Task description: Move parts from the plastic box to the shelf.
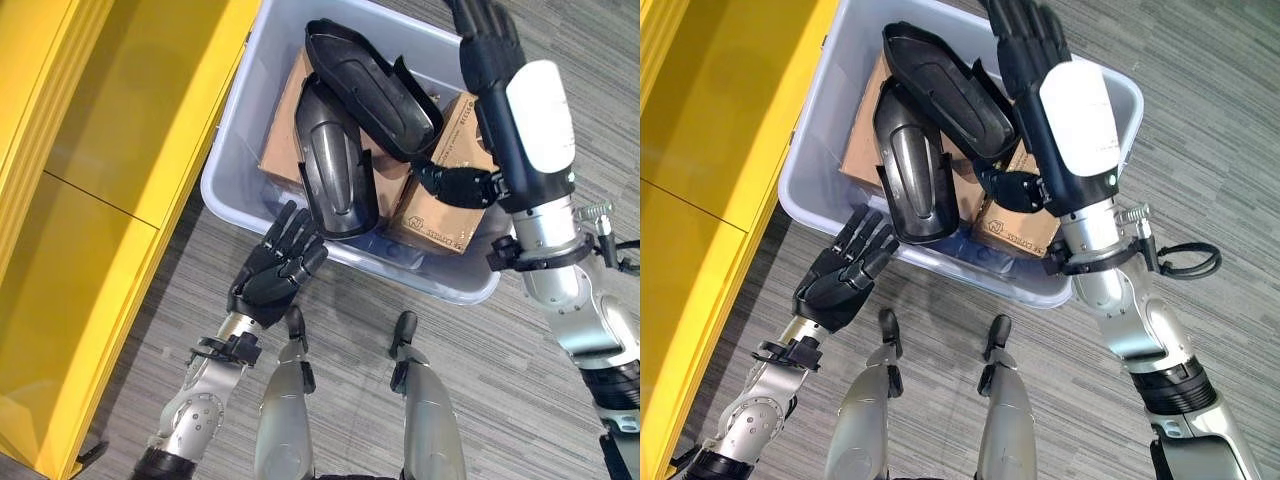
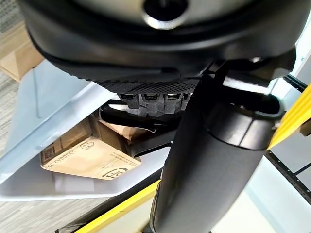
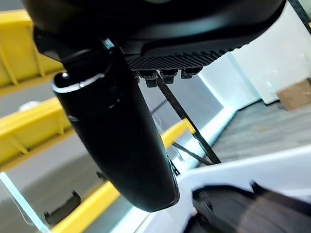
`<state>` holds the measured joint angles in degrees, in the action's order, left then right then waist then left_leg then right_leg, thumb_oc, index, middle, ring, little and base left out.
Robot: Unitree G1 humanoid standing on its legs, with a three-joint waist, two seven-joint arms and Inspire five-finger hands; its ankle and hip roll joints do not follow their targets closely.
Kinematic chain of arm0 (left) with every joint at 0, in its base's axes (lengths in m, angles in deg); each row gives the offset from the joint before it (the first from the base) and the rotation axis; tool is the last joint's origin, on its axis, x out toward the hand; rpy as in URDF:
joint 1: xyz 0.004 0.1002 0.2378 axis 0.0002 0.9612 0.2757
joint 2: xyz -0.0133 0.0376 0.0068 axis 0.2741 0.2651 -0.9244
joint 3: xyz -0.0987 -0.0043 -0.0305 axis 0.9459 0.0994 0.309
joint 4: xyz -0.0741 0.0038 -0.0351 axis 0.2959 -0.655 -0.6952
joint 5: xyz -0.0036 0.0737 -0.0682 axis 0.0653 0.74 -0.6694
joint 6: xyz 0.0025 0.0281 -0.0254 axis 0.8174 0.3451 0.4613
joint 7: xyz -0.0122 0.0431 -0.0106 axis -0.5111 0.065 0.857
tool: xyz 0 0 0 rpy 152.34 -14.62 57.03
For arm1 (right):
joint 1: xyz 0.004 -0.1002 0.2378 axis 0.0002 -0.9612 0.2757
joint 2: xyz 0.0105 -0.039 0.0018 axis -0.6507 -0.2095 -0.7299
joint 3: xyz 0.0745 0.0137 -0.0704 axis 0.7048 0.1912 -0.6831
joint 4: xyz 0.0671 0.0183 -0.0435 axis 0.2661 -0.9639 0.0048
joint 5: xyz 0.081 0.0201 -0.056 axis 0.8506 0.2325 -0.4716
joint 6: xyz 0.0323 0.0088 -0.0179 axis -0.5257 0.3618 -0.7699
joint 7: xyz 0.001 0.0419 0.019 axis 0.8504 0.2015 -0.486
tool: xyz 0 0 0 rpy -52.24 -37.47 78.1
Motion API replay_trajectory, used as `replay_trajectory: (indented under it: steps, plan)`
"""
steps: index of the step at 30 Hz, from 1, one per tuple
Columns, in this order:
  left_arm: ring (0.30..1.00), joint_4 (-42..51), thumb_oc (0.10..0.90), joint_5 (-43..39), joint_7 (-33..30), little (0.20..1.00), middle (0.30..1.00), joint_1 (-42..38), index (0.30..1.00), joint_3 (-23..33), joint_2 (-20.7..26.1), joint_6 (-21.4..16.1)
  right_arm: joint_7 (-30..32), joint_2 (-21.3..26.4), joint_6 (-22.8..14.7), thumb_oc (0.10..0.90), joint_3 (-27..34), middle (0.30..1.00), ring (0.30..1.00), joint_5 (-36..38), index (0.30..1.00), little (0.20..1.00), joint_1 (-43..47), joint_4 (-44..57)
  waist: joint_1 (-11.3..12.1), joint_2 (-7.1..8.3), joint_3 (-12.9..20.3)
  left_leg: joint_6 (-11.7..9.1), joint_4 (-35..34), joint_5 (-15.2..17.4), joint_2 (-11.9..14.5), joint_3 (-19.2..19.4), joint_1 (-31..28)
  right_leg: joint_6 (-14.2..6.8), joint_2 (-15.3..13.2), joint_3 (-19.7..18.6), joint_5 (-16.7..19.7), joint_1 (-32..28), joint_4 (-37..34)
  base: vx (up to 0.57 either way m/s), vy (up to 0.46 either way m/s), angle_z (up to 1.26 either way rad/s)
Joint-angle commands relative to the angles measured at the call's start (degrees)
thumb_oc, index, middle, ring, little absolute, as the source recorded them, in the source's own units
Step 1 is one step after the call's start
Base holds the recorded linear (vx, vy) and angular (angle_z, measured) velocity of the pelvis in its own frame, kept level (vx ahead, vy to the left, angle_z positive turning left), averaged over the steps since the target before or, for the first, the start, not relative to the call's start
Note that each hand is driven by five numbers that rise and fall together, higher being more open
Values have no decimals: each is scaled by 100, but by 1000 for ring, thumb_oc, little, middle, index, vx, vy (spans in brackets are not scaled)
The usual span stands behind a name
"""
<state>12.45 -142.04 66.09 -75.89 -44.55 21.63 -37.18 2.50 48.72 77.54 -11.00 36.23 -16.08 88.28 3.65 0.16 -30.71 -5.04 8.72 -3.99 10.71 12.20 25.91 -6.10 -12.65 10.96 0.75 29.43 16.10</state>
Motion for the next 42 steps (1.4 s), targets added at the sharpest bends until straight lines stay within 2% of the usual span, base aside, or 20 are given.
replay_trajectory:
  steps: [1,7,10,13,15,19,22,28,29,32,33,34,35,36,37,42]
  plan:
    - [1000,1163,900,-519,246,1000,1000,-2,1000,-107,-129,-60,354,445,-154,900,232,1000,1000,179,1000,1000,781,798,22,-200,92,-137,297,264,441,-112,240,-244,-209,-14,-279,169,174,0,-38,-2]
    - [1000,1224,900,-269,343,1000,1000,-28,1000,-191,-65,-203,130,528,20,900,6,1000,1000,70,1000,1000,1422,657,126,-231,92,-155,355,204,423,-214,564,-220,-225,87,-281,480,315,2,-50,0]
    - [1000,1245,900,-321,369,1000,1000,-88,1000,-214,-40,-537,90,515,122,900,-186,1000,1000,-126,1000,1000,1687,564,153,-253,92,-183,375,170,427,-243,717,-204,-229,124,-303,625,376,0,0,0]
    - [1000,1383,900,-415,558,1000,1000,-200,1000,-96,-34,-1130,1,447,225,900,-369,1000,1000,-539,1000,1000,1838,439,210,-273,92,-170,379,126,412,-269,873,-190,-238,169,-328,778,455,4,-11,0]
    - [1000,1439,900,-441,527,1000,1000,-267,1000,-22,-28,-1210,-42,420,263,900,-420,1000,1000,-689,1000,1000,1890,344,247,-263,92,-169,385,112,403,-300,935,-182,-242,198,-339,825,490,14,-61,4]
    - [1000,1468,900,-302,317,1000,1000,-464,1000,138,11,-1036,-53,356,243,900,-557,1000,1000,-1201,1000,1000,1949,15,310,-195,92,-191,413,69,414,-414,1114,-155,-228,294,-355,972,601,6,-80,10]
    - [1000,1380,900,-300,433,1000,1000,-542,1000,157,41,-839,131,481,248,900,-800,1000,1000,-1504,1000,1000,2124,-407,353,-129,92,-197,418,25,450,-479,1255,-136,-210,373,-330,1071,623,-3,-94,11]
    - [1000,1200,900,-307,516,1000,1000,-625,1000,110,134,-775,210,753,241,900,-1218,1000,1000,-1866,1000,1000,2381,-1139,389,-20,92,-218,482,-17,495,-582,1440,-123,-194,476,-283,1186,668,4,-89,7]
    - [1000,1141,900,-303,573,1000,1000,-616,1000,127,179,-756,241,902,447,900,-1359,1000,1000,-1981,1000,1000,2422,-1319,405,30,92,-228,496,-38,530,-607,1490,-114,-186,512,-283,1201,687,12,-67,2]
    - [1000,1060,900,-344,695,1000,1000,-627,1000,167,245,-718,514,1089,696,900,-1569,1000,1000,-2081,1000,1000,2535,-1686,425,73,92,-237,505,-59,565,-636,1535,-103,-171,555,-284,1221,710,26,-74,3]
    - [1000,1022,900,-366,732,1000,1000,-594,1000,170,279,-692,609,1171,746,900,-1641,1000,1000,-2132,1000,1000,2559,-1861,430,90,92,-279,524,45,565,-679,1435,-145,-169,534,-384,1128,755,10,-95,1]
    - [1000,980,900,-430,799,1000,1000,-638,1000,234,348,-645,689,1318,836,900,-1710,1000,1000,-2143,1000,1000,2697,-2058,442,117,92,-249,516,-68,588,-669,1564,-99,-159,600,-277,1227,724,61,-77,1]
    - [1000,954,900,-454,814,1000,1000,-598,1000,222,360,-625,695,1342,874,900,-1759,1000,1000,-2112,1000,1000,2691,-2110,439,118,92,-301,538,61,586,-706,1440,-158,-162,563,-397,1117,774,-40,-64,1]
    - [1000,952,900,-475,831,1000,1000,-642,1000,255,402,-605,697,1423,932,900,-1774,1000,1000,-2014,1000,1000,2773,-2167,447,133,92,-255,526,-74,595,-683,1583,-100,-154,618,-268,1238,730,63,-65,0]
    - [1000,933,900,-513,831,1000,1000,-592,1000,248,456,-580,666,1496,1085,900,-1872,1000,1000,-1948,1000,1000,2825,-2245,446,149,92,-310,550,55,606,-726,1459,-159,-154,595,-385,1127,783,12,-81,-1]
    - [1000,862,900,-644,930,1000,1000,-557,1000,350,587,-452,517,1699,1684,900,-2140,1000,1000,-1573,1000,1000,3148,-2662,477,206,92,-335,568,61,658,-753,1464,-143,-133,634,-418,1122,821,21,-53,-1]
